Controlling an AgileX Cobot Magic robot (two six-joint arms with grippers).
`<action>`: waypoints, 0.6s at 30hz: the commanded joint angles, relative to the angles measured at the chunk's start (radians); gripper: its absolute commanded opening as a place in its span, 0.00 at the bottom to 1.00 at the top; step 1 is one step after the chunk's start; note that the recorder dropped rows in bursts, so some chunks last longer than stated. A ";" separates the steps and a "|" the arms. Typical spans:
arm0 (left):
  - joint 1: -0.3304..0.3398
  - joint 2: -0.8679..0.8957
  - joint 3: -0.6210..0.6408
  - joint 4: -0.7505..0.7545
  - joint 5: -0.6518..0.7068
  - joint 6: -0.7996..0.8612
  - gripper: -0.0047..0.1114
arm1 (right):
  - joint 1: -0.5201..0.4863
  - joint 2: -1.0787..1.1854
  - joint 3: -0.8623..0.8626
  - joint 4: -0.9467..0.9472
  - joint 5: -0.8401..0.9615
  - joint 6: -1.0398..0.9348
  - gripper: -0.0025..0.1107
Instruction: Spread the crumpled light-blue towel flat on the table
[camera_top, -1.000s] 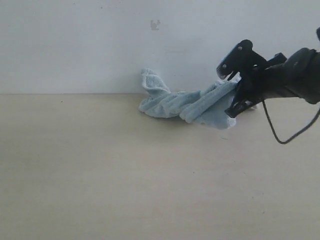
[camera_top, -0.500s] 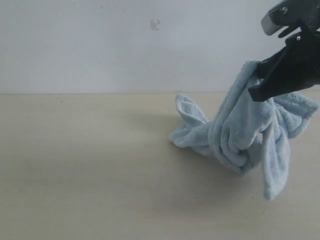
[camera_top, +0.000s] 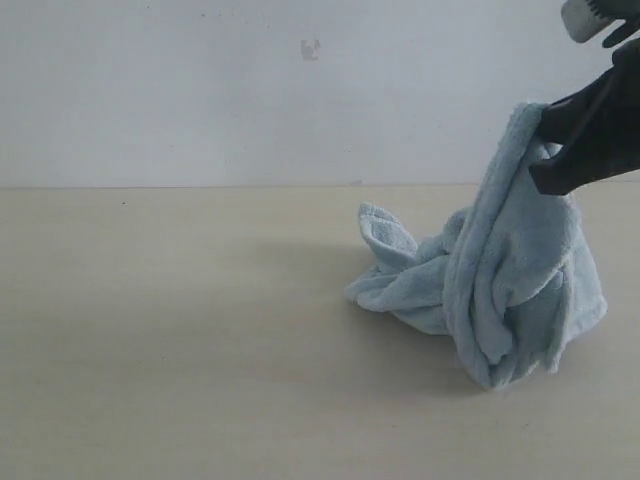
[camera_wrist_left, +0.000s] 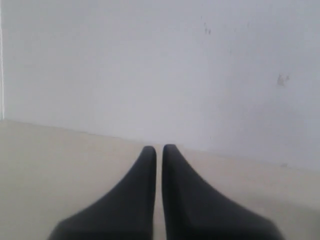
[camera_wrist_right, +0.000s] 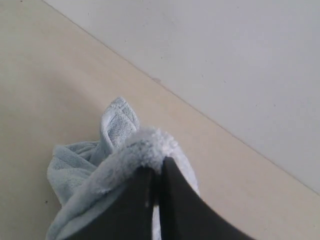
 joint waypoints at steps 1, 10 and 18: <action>-0.006 -0.002 0.003 -0.098 -0.157 -0.184 0.08 | -0.001 -0.019 -0.003 -0.008 -0.006 0.055 0.02; -0.083 -0.002 -0.100 -0.190 0.231 -0.327 0.08 | -0.001 -0.019 -0.003 -0.006 -0.017 0.068 0.02; -0.171 0.303 -0.211 -1.093 0.524 0.710 0.08 | -0.001 -0.019 -0.003 -0.006 -0.006 0.105 0.02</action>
